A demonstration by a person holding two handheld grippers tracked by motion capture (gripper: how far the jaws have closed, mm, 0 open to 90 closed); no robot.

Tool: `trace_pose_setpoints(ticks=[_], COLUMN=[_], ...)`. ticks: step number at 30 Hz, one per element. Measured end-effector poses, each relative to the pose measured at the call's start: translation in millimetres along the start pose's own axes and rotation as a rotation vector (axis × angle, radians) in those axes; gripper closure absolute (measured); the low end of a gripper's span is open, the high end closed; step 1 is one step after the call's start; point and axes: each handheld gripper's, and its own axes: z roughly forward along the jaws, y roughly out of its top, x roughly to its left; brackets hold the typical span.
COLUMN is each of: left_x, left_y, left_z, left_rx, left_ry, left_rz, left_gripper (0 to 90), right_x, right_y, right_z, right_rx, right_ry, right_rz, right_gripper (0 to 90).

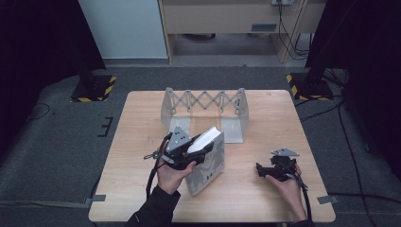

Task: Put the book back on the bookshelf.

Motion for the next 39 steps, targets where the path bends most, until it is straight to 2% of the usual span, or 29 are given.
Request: trace_pose_setpoints(ticks=[4,11,14,16,17,20,22,23,24,28,36,39], left_x=[11.1,39.7,53.0,56.7,63.9,72.9,81.2,81.2,88.6,98.8,109.3,117.1], left_y=[1.8,3.4,6.1,6.9,8.3,10.4,13.0,13.0,16.6,24.8,38.1,42.4], left_z=[-10.7,-33.9,-43.9,-46.2,-49.5,-51.3,-50.0,-50.0,-47.3,-37.9,-16.7,-4.7], left_rx=[-0.005,-0.022,-0.03,-0.035,-0.045,-0.051,-0.053,-0.053,-0.05,-0.048,-0.043,-0.052], left_ry=[0.053,0.14,0.19,0.206,0.234,0.265,0.282,0.282,0.3,0.334,0.358,0.369], left_rz=[0.002,-0.045,-0.056,-0.061,-0.068,-0.076,-0.094,-0.094,-0.109,-0.111,-0.115,-0.138], left_gripper=[52.2,52.3,52.3,52.2,52.3,52.2,52.2,52.3,52.3,52.3,52.3,52.3], right_x=[0.0,0.0,0.0,0.0,0.0,0.0,0.0,0.0,0.0,0.0,0.0,0.0], right_y=[0.0,0.0,0.0,0.0,0.0,0.0,0.0,0.0,0.0,0.0,0.0,0.0], right_z=[0.0,0.1,0.0,0.1,0.1,0.1,0.0,0.0,0.1,0.0,0.0,0.1], right_rx=[0.0,0.0,0.0,0.0,0.0,0.0,0.0,0.0,-0.001,0.0,0.0,0.0], right_ry=[0.0,-0.001,0.0,0.0,0.0,0.0,0.0,0.0,-0.001,0.0,0.0,0.0], right_rz=[0.0,0.0,0.0,0.0,0.0,0.0,0.0,0.0,-0.001,0.0,0.0,0.0], right_gripper=[2.2,2.2,2.2,2.2,2.2,2.2,2.2,2.2,2.2,2.2,2.2,2.2])
